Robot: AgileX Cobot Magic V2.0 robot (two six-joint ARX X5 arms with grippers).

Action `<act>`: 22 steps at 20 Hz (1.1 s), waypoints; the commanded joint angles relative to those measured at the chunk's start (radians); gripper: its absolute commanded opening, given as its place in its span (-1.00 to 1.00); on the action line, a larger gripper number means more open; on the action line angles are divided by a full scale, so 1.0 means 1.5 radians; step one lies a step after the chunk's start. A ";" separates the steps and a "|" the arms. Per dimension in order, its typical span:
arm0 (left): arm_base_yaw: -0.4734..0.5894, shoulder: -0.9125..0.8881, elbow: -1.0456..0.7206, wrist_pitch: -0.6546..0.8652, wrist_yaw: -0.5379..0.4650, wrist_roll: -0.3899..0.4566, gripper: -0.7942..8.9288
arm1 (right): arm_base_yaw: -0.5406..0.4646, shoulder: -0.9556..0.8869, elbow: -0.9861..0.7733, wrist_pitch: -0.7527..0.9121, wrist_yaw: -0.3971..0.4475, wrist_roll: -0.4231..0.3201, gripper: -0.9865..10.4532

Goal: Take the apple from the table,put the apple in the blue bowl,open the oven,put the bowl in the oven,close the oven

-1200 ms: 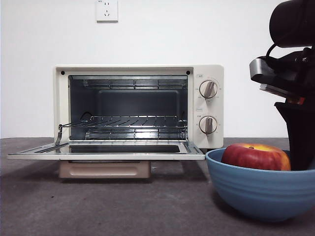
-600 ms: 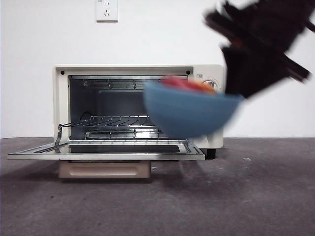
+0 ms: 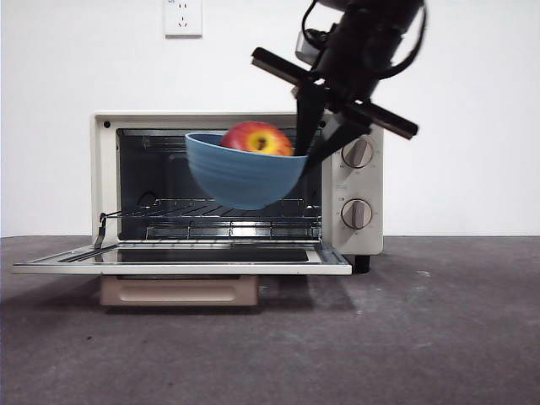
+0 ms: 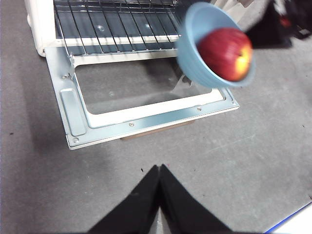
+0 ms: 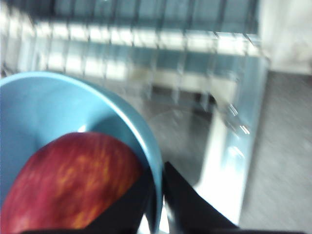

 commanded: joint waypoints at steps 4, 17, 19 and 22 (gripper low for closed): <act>-0.011 0.002 0.004 0.008 0.002 0.004 -0.82 | 0.011 0.068 0.078 0.026 0.047 0.106 -0.82; -0.032 -0.001 0.004 0.008 0.002 0.004 -0.82 | 0.013 0.104 0.080 0.120 0.141 0.256 -0.82; -0.032 -0.001 0.004 0.008 0.002 0.004 -0.82 | 0.013 0.104 0.080 0.120 0.152 0.255 -0.82; -0.032 -0.001 0.004 0.008 0.002 0.004 -0.82 | 0.013 0.104 0.080 0.120 0.165 0.255 -0.82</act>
